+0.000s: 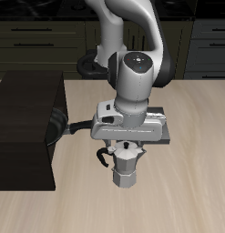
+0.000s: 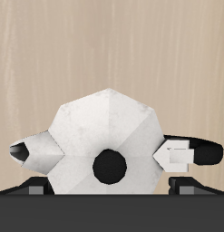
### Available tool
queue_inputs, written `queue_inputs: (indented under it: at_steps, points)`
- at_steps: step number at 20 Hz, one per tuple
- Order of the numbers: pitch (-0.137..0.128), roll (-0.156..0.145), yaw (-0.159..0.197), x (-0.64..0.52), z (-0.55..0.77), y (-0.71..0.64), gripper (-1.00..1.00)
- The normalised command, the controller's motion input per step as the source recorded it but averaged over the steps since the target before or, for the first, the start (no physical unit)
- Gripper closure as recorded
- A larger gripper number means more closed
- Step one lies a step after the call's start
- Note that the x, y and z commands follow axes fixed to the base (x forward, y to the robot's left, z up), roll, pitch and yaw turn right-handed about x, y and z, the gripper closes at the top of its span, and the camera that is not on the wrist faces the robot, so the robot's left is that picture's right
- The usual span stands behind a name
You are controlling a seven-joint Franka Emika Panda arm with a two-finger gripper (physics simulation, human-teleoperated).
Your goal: Place the moka pot on the stove and turn on the stove
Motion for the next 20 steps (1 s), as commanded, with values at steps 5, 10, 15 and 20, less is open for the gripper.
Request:
queue_inputs:
  at_steps: [5,10,15,20]
  points:
    - [0.033,-0.007,-0.046,0.05,-0.15,-0.06,-1.00]
    - [0.030,-0.016,0.006,0.02,-0.16,-0.07,-1.00]
    - [-0.019,-0.001,0.017,-0.06,0.12,0.03,1.00]
    - [-0.031,0.012,0.024,-0.09,0.29,0.05,1.00]
